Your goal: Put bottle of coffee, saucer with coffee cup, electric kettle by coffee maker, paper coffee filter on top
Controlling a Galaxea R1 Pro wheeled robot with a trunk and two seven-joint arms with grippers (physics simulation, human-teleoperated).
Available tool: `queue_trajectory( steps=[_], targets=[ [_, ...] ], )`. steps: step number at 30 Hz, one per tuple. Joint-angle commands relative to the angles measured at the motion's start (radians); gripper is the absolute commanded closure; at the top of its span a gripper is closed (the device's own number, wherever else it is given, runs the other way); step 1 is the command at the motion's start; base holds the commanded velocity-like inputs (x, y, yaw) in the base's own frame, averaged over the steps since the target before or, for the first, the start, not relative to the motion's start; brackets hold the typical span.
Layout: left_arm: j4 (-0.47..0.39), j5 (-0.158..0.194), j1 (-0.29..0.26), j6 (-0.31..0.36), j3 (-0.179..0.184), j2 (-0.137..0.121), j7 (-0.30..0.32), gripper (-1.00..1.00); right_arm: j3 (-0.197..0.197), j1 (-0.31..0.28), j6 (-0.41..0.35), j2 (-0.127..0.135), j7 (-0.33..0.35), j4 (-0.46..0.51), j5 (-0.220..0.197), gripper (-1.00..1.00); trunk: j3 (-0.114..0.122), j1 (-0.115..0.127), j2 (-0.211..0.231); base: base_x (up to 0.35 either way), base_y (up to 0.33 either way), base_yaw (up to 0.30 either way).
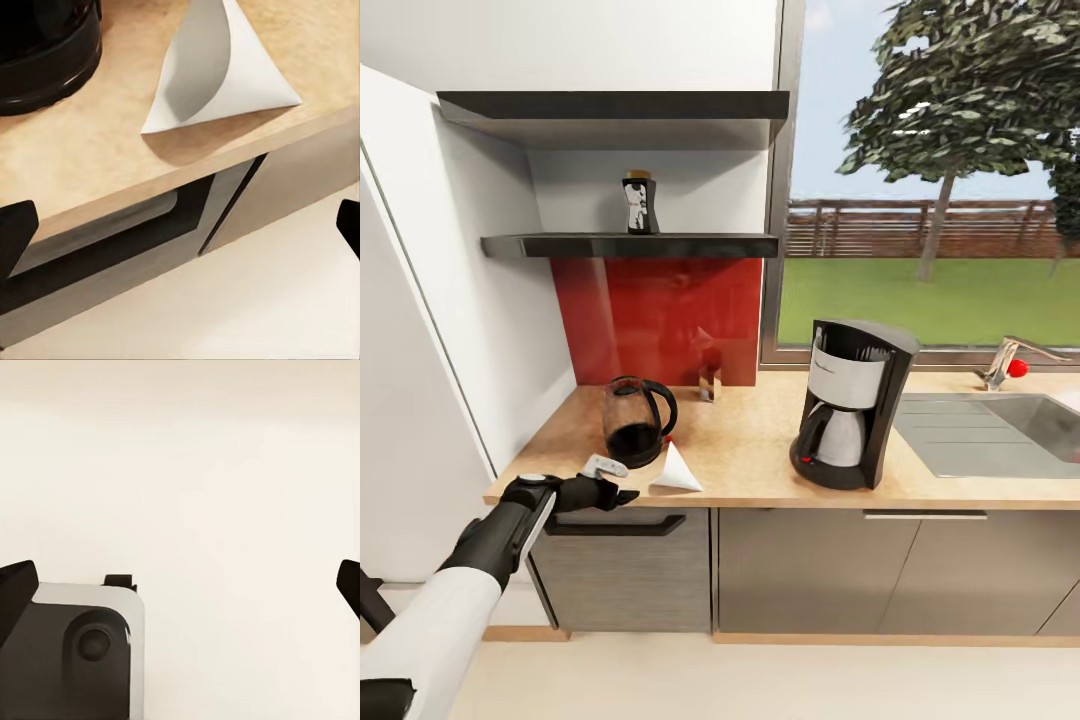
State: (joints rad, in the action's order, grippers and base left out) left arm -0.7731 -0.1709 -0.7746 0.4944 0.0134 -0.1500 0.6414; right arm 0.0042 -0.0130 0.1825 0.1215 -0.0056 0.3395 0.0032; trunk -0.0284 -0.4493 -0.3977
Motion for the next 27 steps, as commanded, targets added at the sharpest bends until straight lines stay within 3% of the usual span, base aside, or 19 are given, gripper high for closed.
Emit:
queue_trajectory(
  steps=[1, 27],
  targets=[
    [-0.002, -0.009, -0.001, 0.003, 0.001, 0.000, 0.005, -1.00, 0.000, -0.001, 0.003, 0.000, -0.001, -0.001, 0.000, -1.00, -0.002, -0.001, -0.002, 0.000, 0.000, 0.000],
    [-0.001, -0.013, 0.001, 0.000, 0.002, 0.008, 0.014, -1.00, 0.000, -0.001, 0.003, 0.001, -0.001, -0.001, 0.001, -1.00, -0.002, -0.001, -0.002, 0.118, -0.030, 0.000]
  ],
)
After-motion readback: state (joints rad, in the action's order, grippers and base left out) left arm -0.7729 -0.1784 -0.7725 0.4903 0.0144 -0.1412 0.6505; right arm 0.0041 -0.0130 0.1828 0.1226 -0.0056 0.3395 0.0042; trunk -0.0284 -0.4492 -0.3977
